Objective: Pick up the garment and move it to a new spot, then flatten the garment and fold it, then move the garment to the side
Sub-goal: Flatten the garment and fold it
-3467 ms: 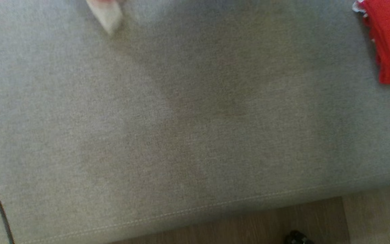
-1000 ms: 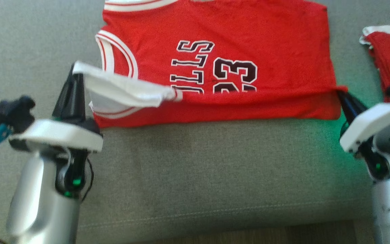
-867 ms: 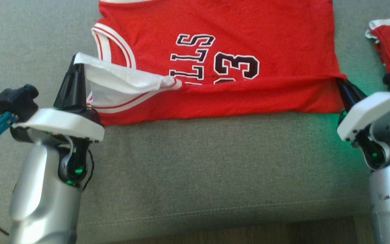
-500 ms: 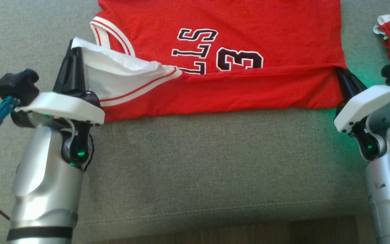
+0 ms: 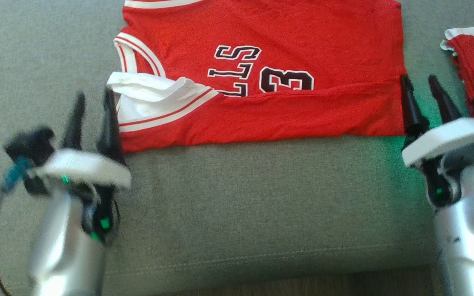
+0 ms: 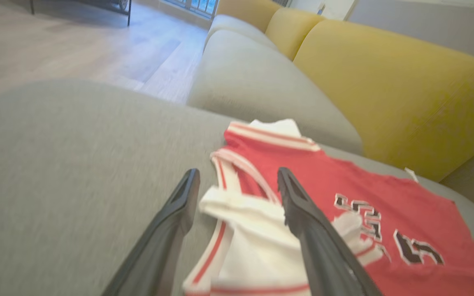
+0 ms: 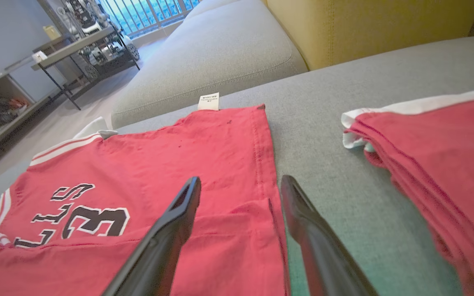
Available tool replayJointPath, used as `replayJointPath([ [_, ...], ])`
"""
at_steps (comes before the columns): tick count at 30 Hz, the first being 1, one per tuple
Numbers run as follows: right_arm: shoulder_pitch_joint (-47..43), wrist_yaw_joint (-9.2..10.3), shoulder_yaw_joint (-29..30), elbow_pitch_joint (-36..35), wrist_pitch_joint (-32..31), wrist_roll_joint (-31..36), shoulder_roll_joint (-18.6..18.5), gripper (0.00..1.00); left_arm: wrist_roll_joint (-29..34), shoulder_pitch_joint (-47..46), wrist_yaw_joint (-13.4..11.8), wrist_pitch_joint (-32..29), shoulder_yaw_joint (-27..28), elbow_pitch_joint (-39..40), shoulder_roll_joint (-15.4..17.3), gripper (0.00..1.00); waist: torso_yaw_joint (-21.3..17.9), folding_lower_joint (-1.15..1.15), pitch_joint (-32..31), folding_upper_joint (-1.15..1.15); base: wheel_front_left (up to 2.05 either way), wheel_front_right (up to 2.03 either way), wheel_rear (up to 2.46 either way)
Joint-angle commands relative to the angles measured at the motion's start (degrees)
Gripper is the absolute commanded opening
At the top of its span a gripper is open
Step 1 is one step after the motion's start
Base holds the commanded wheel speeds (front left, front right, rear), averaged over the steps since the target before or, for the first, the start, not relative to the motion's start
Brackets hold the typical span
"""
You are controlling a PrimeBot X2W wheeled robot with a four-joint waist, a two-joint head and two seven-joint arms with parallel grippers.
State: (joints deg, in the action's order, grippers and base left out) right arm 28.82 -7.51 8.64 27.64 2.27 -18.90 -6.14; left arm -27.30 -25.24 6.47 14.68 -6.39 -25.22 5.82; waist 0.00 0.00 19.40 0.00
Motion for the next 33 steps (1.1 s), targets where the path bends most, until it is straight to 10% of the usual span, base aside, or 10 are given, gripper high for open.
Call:
replayJointPath([
  [1,-2.13,0.02,-0.86,-3.34,1.04,-0.85,0.94,1.0,0.31,3.03,-0.61,0.3,1.53,1.73,0.34,1.0,-0.27,0.0,-0.24,0.0,0.0,0.0,0.0],
  [20,-10.07,0.02,-2.57,-9.6,-4.97,-2.65,3.24,1.0,-1.03,7.95,-6.16,-6.35,0.24,-5.64,-0.76,0.98,-3.19,0.0,-1.11,0.0,0.0,0.0,0.0],
  [23,-9.72,0.02,-1.48,-7.59,-4.99,-3.4,3.24,1.0,-1.68,8.83,-5.69,-6.21,-0.38,-4.46,-1.2,0.0,-2.96,0.0,-1.99,0.0,0.0,0.0,0.0],
  [33,-6.04,0.02,0.54,3.77,-7.11,-3.25,3.25,1.0,-2.11,12.71,-5.7,-4.5,-1.58,3.93,-1.54,0.0,-1.56,0.0,-4.18,0.0,0.0,0.0,0.0],
])
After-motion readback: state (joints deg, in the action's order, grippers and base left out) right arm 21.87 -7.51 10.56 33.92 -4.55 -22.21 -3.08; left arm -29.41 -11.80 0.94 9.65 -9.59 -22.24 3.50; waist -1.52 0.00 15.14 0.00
